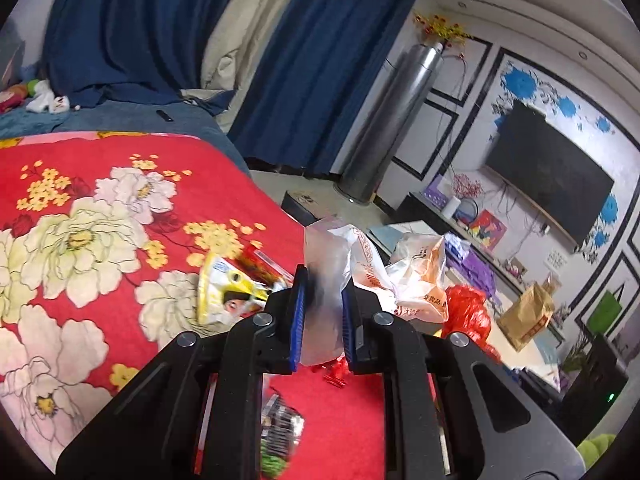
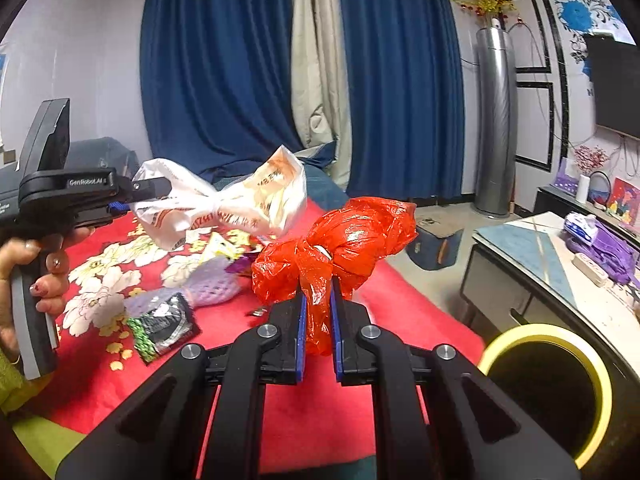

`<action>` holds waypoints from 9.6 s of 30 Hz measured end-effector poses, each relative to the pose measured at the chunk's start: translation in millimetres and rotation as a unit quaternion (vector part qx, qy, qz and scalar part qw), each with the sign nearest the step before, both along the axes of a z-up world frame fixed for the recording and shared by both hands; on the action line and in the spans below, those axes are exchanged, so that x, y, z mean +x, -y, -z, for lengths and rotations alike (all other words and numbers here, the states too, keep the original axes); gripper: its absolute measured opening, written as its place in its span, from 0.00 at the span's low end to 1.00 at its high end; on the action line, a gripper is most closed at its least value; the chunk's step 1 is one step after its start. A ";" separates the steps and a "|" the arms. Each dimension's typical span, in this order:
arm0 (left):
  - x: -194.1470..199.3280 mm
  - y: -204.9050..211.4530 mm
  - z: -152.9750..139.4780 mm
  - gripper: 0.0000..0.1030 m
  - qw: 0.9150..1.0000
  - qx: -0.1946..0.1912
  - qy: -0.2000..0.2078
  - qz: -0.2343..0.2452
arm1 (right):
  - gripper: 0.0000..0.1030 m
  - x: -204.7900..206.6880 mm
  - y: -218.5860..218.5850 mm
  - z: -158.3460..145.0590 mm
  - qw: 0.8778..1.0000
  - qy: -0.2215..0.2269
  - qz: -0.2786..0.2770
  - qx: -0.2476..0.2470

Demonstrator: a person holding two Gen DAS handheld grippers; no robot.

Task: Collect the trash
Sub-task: 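Close the right gripper on the red bag while the left grips the white bag, then carry both bags over the yellow bin and open both grippers, then move both tools back over the bed toward the foam nets, then grasp the white foam net with the right gripper while the left grasps a green snack wrapper, then carry both items over the bin and open both grippers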

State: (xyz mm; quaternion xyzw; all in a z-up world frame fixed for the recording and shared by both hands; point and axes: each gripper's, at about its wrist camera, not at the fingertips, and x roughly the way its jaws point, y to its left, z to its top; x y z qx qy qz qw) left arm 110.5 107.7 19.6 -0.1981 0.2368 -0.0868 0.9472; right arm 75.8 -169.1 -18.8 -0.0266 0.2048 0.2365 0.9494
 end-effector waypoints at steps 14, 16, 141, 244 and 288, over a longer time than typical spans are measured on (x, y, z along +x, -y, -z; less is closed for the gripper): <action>14.5 74.1 5.8 0.10 0.998 0.039 -0.013 0.050 | 0.10 0.2 71.3 -2.1 0.997 -0.003 0.076 0.003; 19.7 84.2 8.9 0.10 0.997 0.040 -0.018 0.056 | 0.10 -0.2 83.7 -2.2 0.996 -0.003 0.089 0.005; -33.9 31.0 61.9 0.62 0.990 0.123 -0.062 0.017 | 0.80 62.7 -29.1 39.7 0.997 -0.068 0.012 -0.035; 26.5 200.9 23.2 0.09 0.982 0.079 -0.009 0.169 | 0.17 17.8 145.5 26.3 0.987 -0.079 0.127 0.051; 123.8 334.4 105.0 0.28 0.948 0.069 -0.110 0.291 | 0.44 33.8 239.9 95.9 0.937 -0.186 0.293 0.039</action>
